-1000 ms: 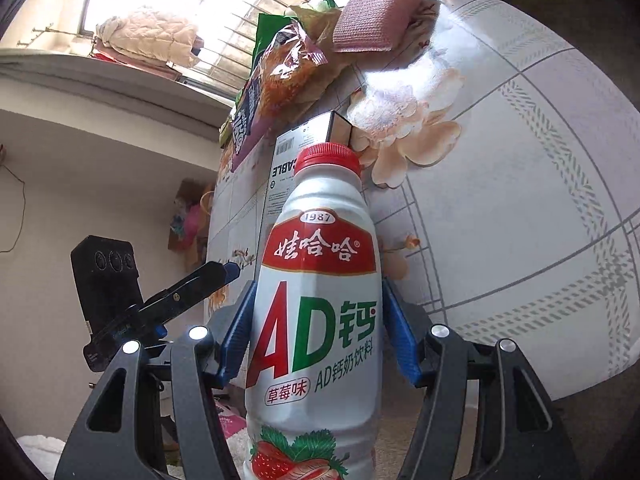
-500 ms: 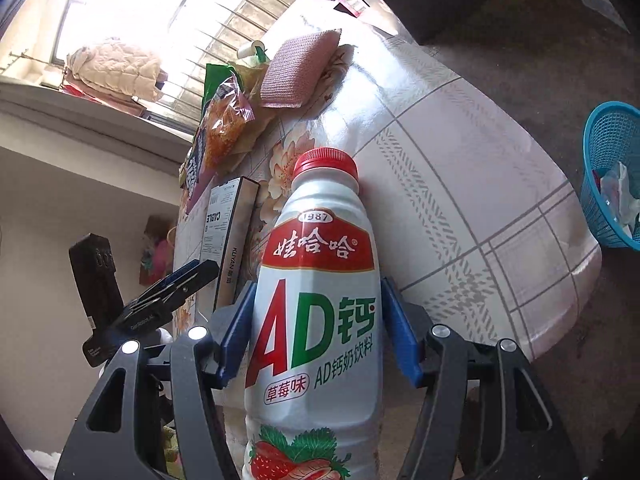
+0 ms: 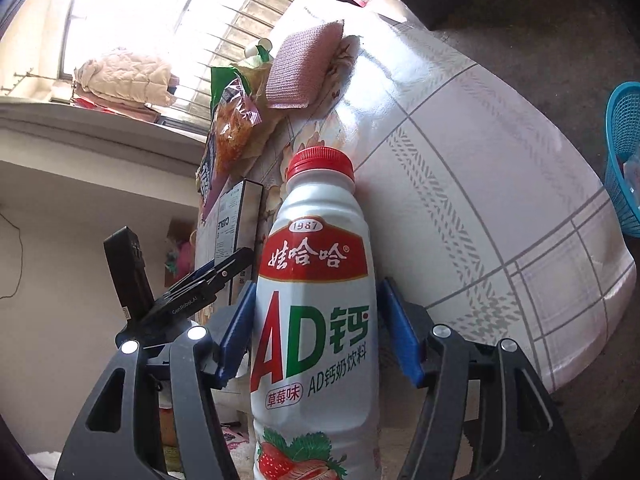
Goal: Collect trash
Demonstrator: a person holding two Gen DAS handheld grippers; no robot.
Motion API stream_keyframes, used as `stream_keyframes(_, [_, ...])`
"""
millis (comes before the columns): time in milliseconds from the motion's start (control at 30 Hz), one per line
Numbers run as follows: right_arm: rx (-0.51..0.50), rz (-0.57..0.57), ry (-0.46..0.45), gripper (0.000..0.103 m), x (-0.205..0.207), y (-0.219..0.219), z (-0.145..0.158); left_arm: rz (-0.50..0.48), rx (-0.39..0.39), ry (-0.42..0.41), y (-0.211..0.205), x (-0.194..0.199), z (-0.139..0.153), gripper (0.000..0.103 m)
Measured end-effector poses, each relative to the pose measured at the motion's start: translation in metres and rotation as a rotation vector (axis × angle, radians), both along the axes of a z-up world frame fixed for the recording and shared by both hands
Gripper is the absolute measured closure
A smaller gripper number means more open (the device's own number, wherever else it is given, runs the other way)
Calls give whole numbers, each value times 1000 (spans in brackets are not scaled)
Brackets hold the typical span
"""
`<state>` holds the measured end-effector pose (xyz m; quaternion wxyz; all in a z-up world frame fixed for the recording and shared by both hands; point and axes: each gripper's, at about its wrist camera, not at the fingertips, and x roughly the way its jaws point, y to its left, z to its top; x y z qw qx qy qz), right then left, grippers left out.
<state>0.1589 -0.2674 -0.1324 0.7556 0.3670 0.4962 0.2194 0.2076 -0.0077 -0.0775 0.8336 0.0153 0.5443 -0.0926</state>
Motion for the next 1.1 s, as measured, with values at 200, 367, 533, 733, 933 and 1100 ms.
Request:
stream_keyframes(200, [118,-32,-36,43,-16,-16,1,-27,-34,-21,-5,-13,14,22])
stream_keyframes(367, [187,-91,-71,43,-34,-46,7,-96,-97,-48,-32,-25,39,22])
stream_keyframes(533, [228,-216,-118,43,-68,-97,14,-215,-183,-54,-83,-31,62,22])
stream_keyframes(733, [248,-461,-91,43,-121,-186,-1,-378,-307,36,-179,-29,73,22])
stream_keyframes(933, [228,-652,54,43,-146,-260,-47,-518,-313,135,-297,-17,48,22])
stream_keyframes(1100, [278,-729,171,43,-136,-307,-104,-560,-245,275,-381,9,-10,22])
